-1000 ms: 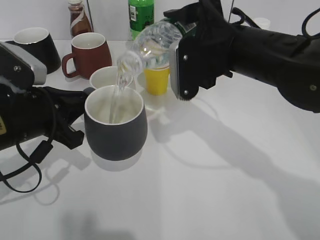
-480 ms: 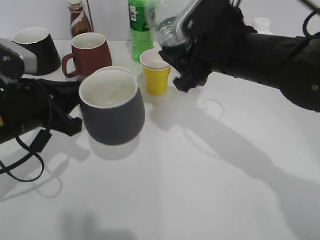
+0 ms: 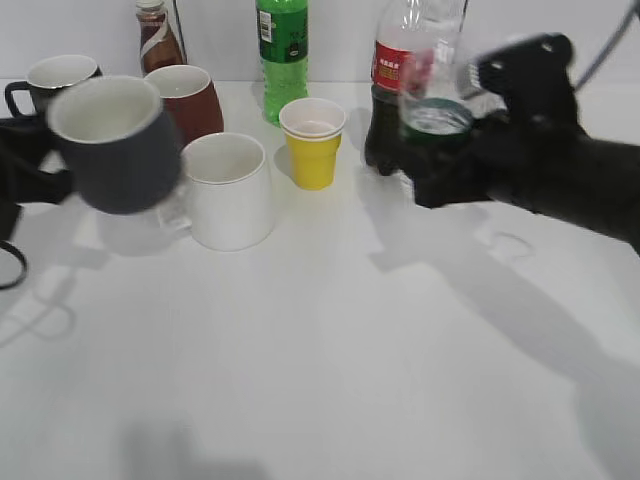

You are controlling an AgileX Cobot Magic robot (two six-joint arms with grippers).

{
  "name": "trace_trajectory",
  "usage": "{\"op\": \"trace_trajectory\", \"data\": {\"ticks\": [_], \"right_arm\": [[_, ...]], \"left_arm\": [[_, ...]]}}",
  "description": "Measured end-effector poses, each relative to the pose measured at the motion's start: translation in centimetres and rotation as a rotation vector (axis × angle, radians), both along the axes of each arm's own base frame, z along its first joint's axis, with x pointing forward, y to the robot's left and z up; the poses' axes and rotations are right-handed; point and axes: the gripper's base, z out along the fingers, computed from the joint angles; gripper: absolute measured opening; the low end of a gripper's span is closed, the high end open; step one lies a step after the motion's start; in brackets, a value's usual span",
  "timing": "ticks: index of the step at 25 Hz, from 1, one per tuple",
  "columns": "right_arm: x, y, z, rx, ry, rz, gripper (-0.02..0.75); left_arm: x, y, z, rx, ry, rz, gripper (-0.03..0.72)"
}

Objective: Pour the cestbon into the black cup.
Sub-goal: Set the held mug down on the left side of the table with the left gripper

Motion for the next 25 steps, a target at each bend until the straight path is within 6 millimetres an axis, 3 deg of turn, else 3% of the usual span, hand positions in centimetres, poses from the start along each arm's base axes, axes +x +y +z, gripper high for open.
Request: {"op": "trace_trajectory", "data": {"ticks": [4,8,18,25], "right_arm": [[-0.4,-0.9,-0.8,0.022,0.018,-0.026,0.477],[-0.5,-0.9,-0.8,0.033,0.011,-0.024,0.477],[-0.5,-0.9,-0.7,0.054,0.017,-0.029,0.477],[-0.5,-0.9,-0.7,0.057,0.012,-0.028,0.477]], "left_arm": [[0.9,2.6,-0.8,0.014,-0.006,0.112,0.052],[1.8,4.0,-2.6,0.001,-0.006,0.178,0.052],[2.8,4.2,-8.0,0.000,0.062,0.190,0.052],[2.9,4.2,-8.2,-0.010,0.061,0.191,0.054]]}}
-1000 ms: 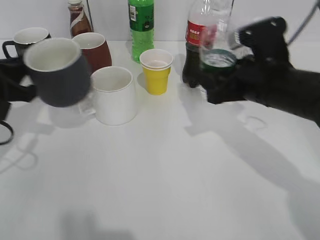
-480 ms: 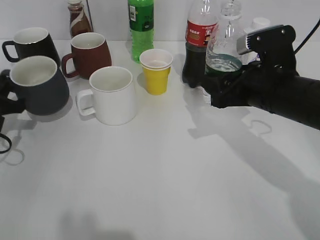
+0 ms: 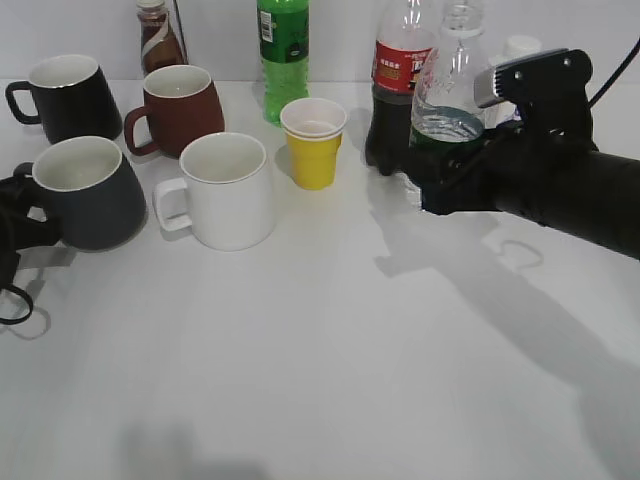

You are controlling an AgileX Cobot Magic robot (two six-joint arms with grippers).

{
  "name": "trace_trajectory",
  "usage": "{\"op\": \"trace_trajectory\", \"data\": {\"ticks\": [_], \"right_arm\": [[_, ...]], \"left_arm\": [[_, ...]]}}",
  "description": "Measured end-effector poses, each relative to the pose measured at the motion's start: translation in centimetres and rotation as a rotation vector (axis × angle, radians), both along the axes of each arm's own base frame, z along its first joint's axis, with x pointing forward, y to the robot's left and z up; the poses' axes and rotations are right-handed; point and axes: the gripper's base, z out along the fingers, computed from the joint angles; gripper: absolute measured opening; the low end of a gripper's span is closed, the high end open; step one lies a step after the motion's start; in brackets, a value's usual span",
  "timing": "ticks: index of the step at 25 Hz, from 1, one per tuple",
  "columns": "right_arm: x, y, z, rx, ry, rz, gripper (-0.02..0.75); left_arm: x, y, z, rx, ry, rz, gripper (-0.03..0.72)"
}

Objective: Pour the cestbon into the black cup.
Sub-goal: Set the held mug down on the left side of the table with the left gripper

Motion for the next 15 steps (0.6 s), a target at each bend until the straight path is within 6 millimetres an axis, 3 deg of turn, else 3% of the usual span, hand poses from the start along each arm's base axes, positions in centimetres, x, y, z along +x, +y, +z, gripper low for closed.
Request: {"op": "trace_trajectory", "data": {"ticks": [6,15], "right_arm": [[0.03,0.06,0.20,0.014,-0.018,0.003,0.477],[0.04,0.06,0.23,0.016,-0.020,0.003,0.477]], "left_arm": [[0.06,0.02,0.11,-0.002,0.013,0.001,0.088],[-0.90,0.04,0.69,-0.002,0.011,-0.001,0.209]]}}
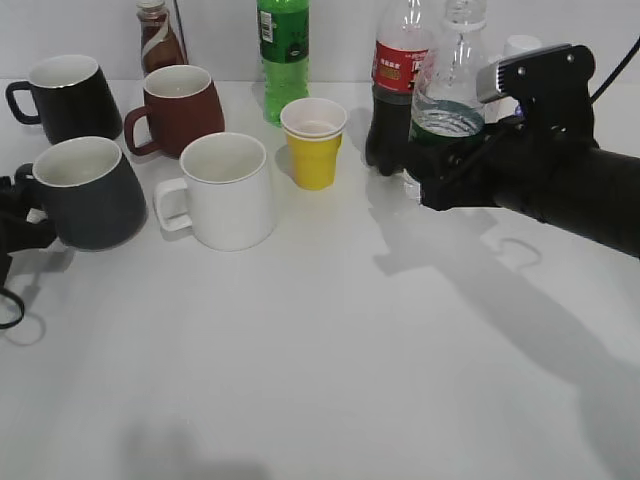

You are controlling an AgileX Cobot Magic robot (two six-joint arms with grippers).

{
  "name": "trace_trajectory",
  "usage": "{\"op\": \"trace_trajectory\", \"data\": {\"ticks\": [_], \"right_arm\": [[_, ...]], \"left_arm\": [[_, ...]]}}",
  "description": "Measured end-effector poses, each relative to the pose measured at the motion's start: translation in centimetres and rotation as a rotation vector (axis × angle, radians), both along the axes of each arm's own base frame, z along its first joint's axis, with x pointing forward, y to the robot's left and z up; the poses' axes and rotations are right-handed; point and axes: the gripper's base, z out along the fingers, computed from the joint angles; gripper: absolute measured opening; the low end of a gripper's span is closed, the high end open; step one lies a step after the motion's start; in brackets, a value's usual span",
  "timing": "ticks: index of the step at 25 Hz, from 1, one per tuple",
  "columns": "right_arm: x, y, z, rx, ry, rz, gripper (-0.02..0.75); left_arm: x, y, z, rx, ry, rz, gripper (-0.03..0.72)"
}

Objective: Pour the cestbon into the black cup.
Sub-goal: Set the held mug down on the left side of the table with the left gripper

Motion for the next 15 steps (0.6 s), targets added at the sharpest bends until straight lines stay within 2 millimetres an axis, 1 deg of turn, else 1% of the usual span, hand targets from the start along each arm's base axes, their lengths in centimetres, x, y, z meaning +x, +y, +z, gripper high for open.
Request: {"op": "trace_trajectory", "data": {"ticks": [5,11,15], "right_arm": [[0.1,-0.1,-0.2,0.005,0.005,-0.017,0.477],[0.7,0.2,-2.2,-0.006,0.011,-0.015,0.477],[0.5,0.2,-3.6,0.006,0.005,-0.007,0.477]], "left_arm": [[-1.2,0.0,0.2,-0.001,0.009,0.000,0.231],[-2.4,0.1,0.8,-0.003,0.001,0.001,0.237],[-2.6,0.1,1.4,-0.004,-0.021,0.001,0.239]]}}
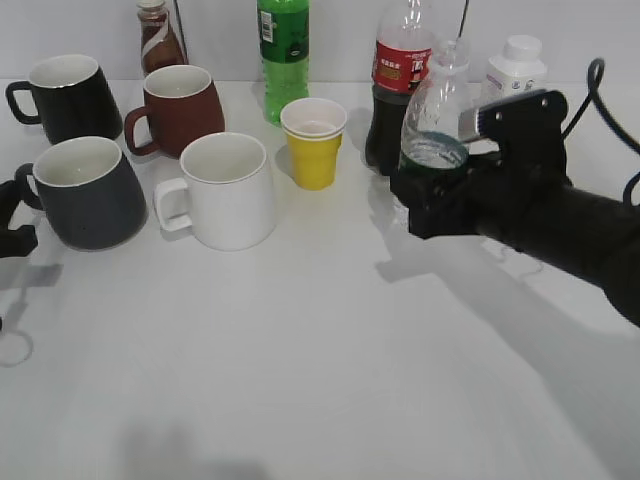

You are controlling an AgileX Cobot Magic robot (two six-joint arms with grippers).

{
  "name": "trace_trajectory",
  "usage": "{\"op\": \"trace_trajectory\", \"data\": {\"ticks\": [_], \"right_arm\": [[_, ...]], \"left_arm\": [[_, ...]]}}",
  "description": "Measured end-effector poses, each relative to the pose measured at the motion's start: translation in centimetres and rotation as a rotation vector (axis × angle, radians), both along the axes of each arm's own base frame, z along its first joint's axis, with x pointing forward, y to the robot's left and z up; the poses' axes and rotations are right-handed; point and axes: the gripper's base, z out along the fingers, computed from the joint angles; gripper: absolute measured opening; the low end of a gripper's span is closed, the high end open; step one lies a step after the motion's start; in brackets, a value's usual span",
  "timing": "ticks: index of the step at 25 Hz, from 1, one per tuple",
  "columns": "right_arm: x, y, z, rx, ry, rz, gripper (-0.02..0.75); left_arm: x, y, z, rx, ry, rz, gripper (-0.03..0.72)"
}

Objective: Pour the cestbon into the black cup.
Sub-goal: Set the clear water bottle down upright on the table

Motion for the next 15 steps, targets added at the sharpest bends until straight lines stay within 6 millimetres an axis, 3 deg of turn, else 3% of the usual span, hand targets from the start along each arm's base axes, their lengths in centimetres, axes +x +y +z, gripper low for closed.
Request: {"op": "trace_trajectory", "data": {"ticks": [8,15], "right_arm": [[-0.2,0.0,-2.1,-0.032,0.015,0.014,0.480],[-0.1,0.1,-1.8,-0.015,-0.032,0.019,0.587]], "left_arm": [[-0.4,-0.2,0.9,0.011,-0.005,-0.032,0.241],[-0.7,-0.2,2.1,0.017,-0.005,-0.032,0.241]]}}
